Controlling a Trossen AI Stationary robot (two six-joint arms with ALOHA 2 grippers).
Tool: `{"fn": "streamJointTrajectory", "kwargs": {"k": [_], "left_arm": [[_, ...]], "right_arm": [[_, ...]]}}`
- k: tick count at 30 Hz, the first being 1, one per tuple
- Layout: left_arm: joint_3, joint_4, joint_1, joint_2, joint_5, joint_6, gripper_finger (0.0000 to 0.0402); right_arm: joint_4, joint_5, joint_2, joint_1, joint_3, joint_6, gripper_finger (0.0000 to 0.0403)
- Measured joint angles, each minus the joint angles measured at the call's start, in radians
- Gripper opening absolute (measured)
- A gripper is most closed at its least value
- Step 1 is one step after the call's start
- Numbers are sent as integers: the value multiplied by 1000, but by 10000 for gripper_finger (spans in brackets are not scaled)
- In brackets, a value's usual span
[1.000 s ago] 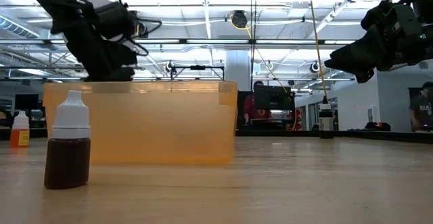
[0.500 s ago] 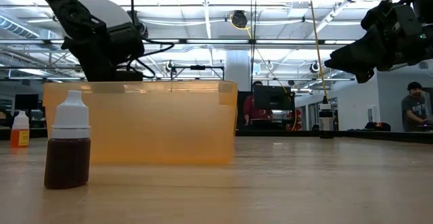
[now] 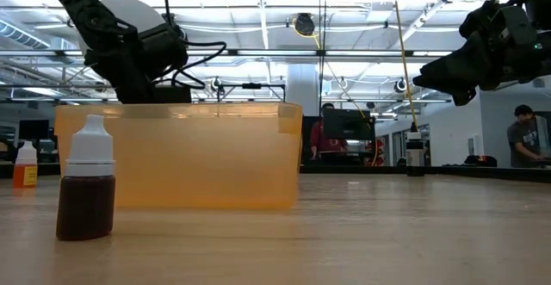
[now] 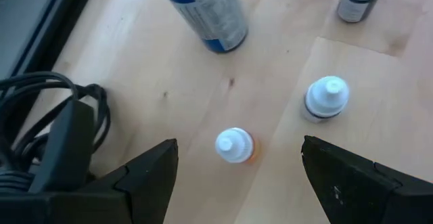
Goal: Pick & Place food coloring
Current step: Put the small orange food coloring bottle into the orange bin
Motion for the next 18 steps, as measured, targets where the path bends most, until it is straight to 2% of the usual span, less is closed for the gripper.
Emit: {"fn": "streamJointTrajectory", "kwargs": {"k": [13, 18], "left_arm": [[0, -3, 0, 0, -10, 18, 307], [0, -3, 0, 0, 2, 22, 267]], "right_arm": [[0, 0, 0, 0, 0, 0, 130], [0, 0, 0, 0, 0, 0, 130]]}}
